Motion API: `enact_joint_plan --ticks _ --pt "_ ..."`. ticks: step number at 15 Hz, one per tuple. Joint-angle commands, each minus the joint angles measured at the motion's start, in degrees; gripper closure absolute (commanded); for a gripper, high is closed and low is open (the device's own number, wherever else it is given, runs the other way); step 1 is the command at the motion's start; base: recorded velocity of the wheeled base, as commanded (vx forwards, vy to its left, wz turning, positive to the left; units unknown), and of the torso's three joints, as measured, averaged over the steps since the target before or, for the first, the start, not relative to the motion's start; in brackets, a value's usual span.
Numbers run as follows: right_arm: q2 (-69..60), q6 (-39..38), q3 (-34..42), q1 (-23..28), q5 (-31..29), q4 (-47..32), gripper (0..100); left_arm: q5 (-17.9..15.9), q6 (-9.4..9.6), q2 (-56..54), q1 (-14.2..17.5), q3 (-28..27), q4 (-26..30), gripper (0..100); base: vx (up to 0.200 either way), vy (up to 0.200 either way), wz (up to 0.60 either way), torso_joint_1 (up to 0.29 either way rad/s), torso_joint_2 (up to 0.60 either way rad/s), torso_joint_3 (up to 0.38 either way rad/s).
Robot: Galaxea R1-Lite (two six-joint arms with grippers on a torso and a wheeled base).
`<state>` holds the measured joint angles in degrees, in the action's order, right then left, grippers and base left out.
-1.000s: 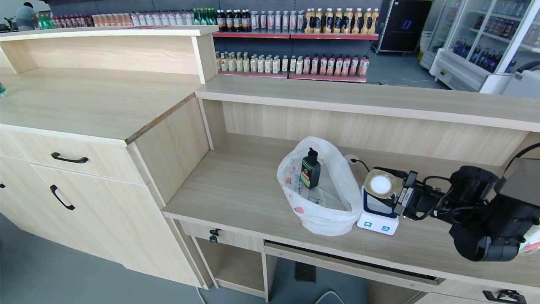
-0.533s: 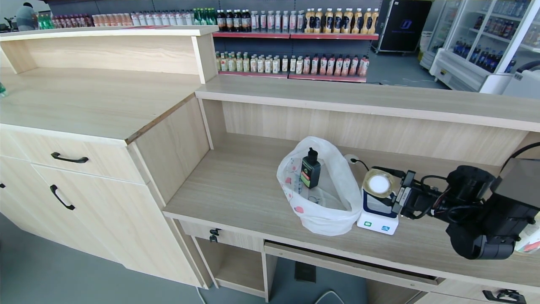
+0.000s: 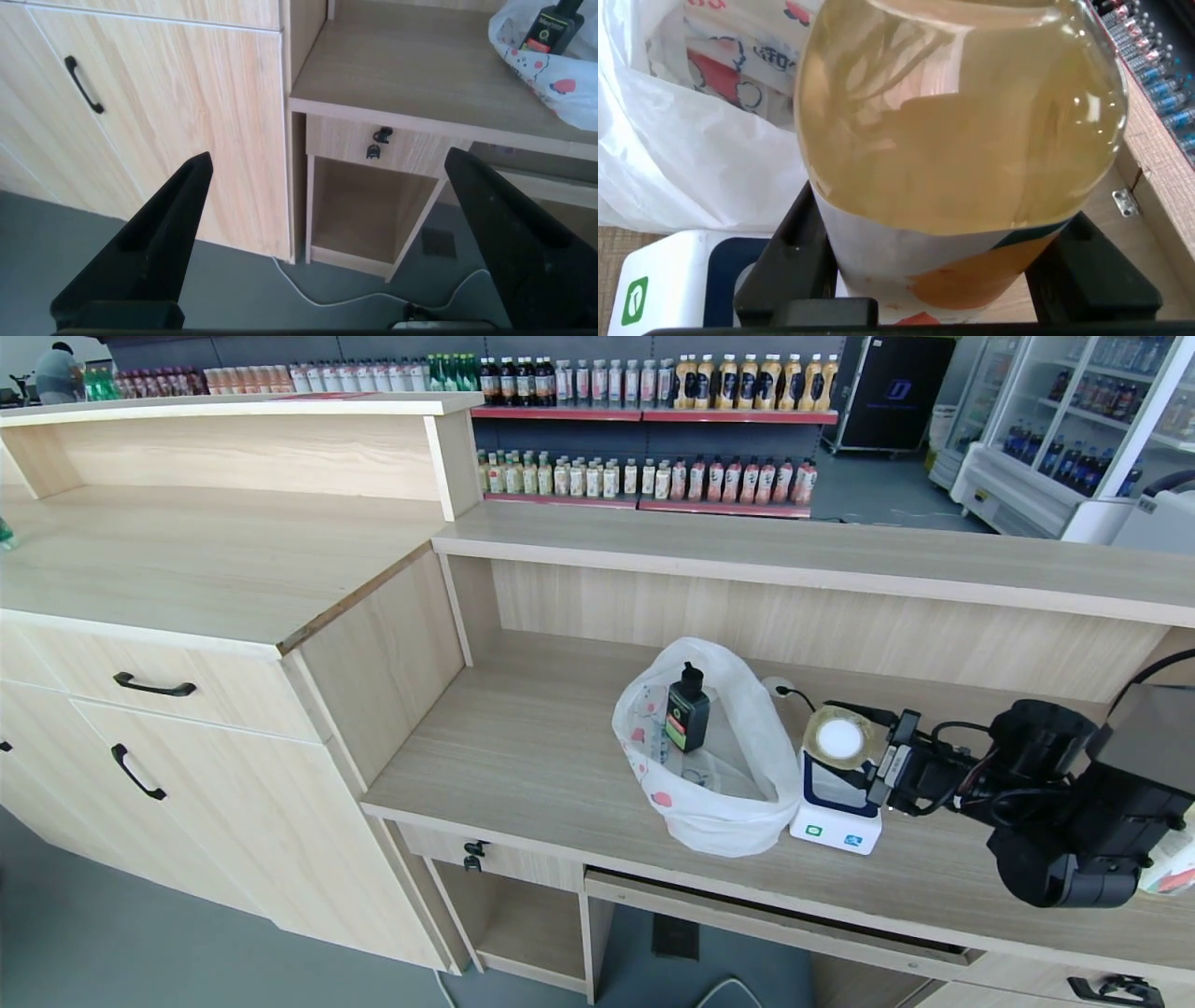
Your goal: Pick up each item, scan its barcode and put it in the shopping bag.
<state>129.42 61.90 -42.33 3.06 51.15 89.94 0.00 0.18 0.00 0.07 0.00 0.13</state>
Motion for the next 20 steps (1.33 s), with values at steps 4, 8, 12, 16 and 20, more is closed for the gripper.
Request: enact_joint_plan --ticks 4,8,12,16,20 --pt "-23.4 -26.1 2.9 6.8 -3.3 -15.6 100 0.0 -0.01 0.1 0.0 0.0 0.0 0 0.000 0.000 0.00 0.000 0.00 0.000" --pt "-34.0 -47.1 4.8 14.3 -27.3 -33.8 100 0.0 -0.01 0.1 0.0 0.0 0.0 0 0.000 0.000 0.00 0.000 0.00 0.000" --pt "-35.6 -48.5 7.8 7.3 -57.1 -35.5 100 0.0 -0.01 0.1 0.0 0.0 0.0 0 0.000 0.000 0.00 0.000 0.00 0.000" --pt "-36.4 -39.2 7.5 2.7 -56.5 -33.0 100 0.0 -0.01 0.1 0.0 0.0 0.0 0 0.000 0.000 0.00 0.000 0.00 0.000" --pt "-35.6 -39.5 5.9 -7.0 -49.8 -28.2 100 0.0 -0.01 0.1 0.0 0.0 0.0 0 0.000 0.000 0.45 0.003 0.00 0.001"
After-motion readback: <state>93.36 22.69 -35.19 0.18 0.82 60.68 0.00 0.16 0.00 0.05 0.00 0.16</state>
